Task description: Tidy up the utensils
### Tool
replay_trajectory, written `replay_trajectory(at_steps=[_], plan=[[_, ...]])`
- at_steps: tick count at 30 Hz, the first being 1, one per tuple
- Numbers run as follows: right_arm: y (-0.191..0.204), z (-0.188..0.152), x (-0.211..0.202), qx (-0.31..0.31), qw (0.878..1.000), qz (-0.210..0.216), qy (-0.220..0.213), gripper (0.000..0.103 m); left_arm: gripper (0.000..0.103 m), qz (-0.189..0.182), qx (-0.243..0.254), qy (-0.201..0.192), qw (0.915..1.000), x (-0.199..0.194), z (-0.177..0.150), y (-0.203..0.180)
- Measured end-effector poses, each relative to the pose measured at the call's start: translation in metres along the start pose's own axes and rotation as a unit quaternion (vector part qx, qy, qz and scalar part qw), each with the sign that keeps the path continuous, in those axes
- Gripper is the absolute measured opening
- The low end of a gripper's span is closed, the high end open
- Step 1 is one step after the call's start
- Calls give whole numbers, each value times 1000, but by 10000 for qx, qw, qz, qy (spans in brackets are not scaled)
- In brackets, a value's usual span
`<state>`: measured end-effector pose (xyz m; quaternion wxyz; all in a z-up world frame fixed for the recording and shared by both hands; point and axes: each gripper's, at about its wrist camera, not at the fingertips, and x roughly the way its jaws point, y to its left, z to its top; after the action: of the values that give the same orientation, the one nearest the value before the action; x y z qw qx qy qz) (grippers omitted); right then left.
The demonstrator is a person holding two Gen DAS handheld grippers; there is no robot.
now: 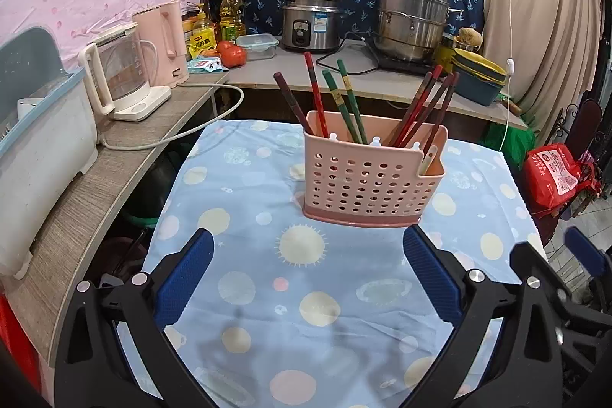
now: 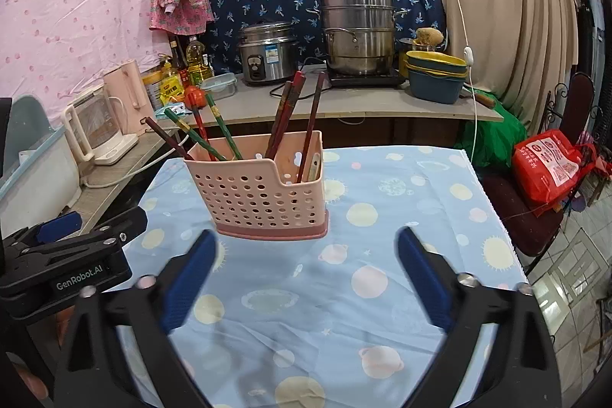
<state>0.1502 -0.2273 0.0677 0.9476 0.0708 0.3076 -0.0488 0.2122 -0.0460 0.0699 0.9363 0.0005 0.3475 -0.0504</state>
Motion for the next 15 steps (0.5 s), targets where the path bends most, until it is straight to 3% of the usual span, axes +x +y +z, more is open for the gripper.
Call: replay_trajectory(at_steps=[15], plan=[[1,-8,-1,-29,10000,-9,83,96,95,106,60,63,9999,-3,-11,-2]])
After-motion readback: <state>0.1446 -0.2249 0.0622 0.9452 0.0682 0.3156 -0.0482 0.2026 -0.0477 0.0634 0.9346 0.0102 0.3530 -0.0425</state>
